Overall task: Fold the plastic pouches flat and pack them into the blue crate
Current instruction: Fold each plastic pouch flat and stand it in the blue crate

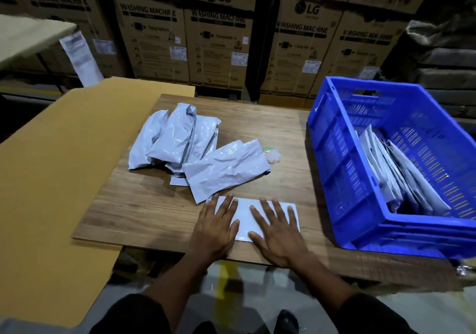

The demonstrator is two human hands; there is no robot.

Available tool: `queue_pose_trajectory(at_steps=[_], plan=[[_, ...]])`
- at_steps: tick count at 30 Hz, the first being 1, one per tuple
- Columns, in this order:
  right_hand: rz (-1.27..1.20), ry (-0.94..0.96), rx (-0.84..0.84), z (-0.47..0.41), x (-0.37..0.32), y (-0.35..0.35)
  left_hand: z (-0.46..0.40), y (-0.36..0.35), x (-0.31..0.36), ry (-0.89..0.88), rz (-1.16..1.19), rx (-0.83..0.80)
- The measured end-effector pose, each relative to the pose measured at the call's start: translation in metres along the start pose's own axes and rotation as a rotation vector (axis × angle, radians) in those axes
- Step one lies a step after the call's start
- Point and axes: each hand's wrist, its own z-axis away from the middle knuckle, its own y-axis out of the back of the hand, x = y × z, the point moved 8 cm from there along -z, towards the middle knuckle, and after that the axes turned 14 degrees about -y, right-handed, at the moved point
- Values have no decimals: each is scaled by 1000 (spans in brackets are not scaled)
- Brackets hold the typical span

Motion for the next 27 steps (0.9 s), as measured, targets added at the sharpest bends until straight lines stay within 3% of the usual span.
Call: queue_pose_trajectory(at_steps=[6,11,14,17,21,23,27], plan=[[-12,-35,-30,16,35,16,-3,-5,-10,96,34,-208],[65,251,290,30,-3,41,-8,-6,-11,125,59,-330],[38,305,366,30,-14,44,-6,-7,-13,114,82,-374],[-37,268,369,27,-8,48,-4,-3,-10,32,116,-301],[-243,247,407,34,-7,77,-7,12,4,-189,-12,-212],[-124,328,471,45,-14,83,-15,21,-5,-138,-31,-147],[231,628,429,63,-39,64,-29,30,-17,-78,-28,-133]])
